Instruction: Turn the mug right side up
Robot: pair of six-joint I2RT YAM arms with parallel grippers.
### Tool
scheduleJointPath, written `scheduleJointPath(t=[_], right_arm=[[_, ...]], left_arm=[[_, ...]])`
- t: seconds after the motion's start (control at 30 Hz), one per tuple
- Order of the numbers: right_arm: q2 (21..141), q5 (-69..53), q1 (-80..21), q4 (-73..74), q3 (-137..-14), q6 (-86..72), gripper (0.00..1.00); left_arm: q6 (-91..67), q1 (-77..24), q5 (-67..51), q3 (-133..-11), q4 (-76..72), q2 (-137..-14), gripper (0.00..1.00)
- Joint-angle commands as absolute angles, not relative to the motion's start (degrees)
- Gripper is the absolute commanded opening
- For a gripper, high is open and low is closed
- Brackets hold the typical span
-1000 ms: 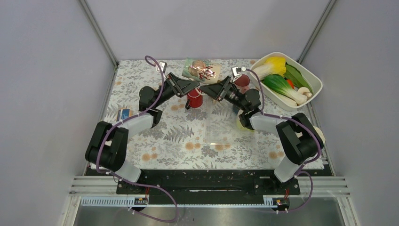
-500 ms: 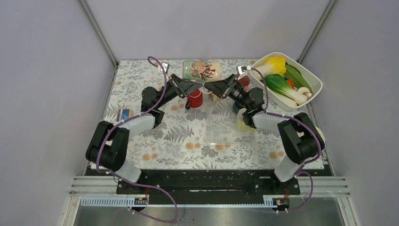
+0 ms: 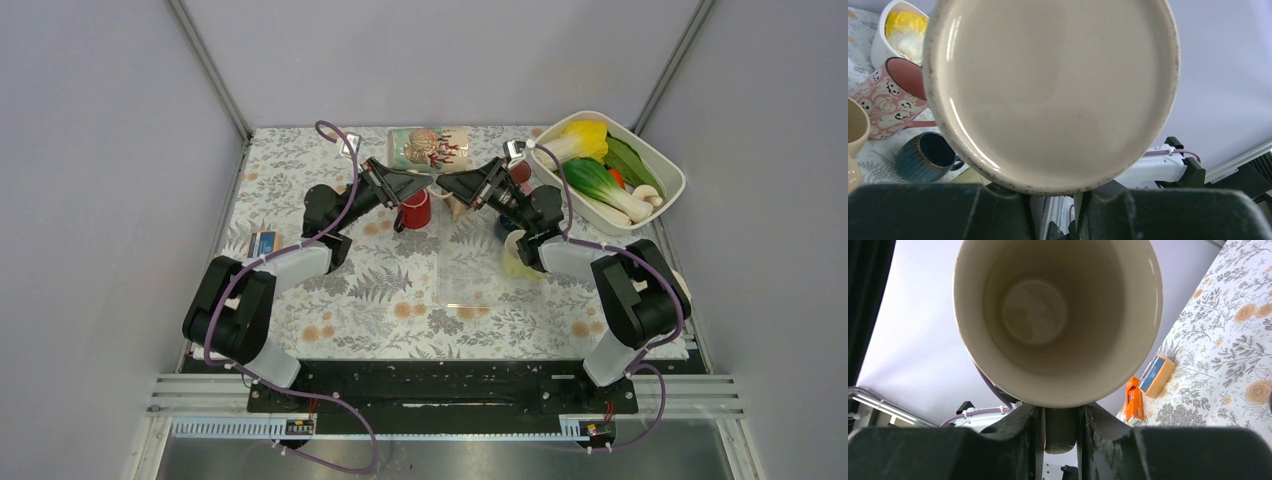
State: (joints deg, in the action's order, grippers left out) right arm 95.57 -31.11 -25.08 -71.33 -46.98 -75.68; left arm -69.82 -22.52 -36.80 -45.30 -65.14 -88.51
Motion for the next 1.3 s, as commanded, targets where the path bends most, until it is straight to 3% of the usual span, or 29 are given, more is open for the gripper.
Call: scheduleJointPath(t=[0.0,0.17,0.2,0.3,0.37,0.4,0.6,1.0,1.27], right_arm=[[91.6,-27.7,-23.9,-77.5,-50.4,-78.8,0.23],[89.7,-28.4,-23.1,-78.2,-50.9,-78.7,0.0],[89.3,-29.0,-22.5,-78.2,-51.2,-78.3,0.0],[87.8,-31.6,-20.6,-77.4,-52.8,-76.9,0.0],[86.4,-34.6,-19.5,-74.2,-54.8,-74.3,0.0],[85.2,-36.2,-19.0,-72.1,-55.8,-72.7,0.0],[79.7,-42.8,-17.4,-56.9,-59.2,-57.4,0.0],[64.6,-43.0,-17.3,-17.7,-59.5,-17.4,0.0],[59.0,-33.7,-17.3,-7.3,-53.7,-9.2,0.0]], left_arm=[[-67.7,-25.2,-43.0,-45.6,-68.8,-88.7,0.0],[-66.5,-25.9,-43.7,-46.0,-67.6,-89.3,0.0],[-66.3,-25.9,-43.8,-46.2,-67.3,-89.3,0.05],[-66.1,-25.9,-43.9,-46.4,-65.8,-89.1,0.35],[-66.0,-25.9,-43.9,-46.3,-65.6,-88.9,0.64],[-65.9,-25.9,-43.8,-46.3,-65.6,-88.7,0.72],[-65.1,-25.9,-44.0,-46.2,-64.3,-87.4,0.96],[-57.1,-20.2,-50.3,-50.6,-53.3,-80.1,0.99],[-26.8,-16.0,-53.4,-54.8,-21.8,-72.7,0.99]])
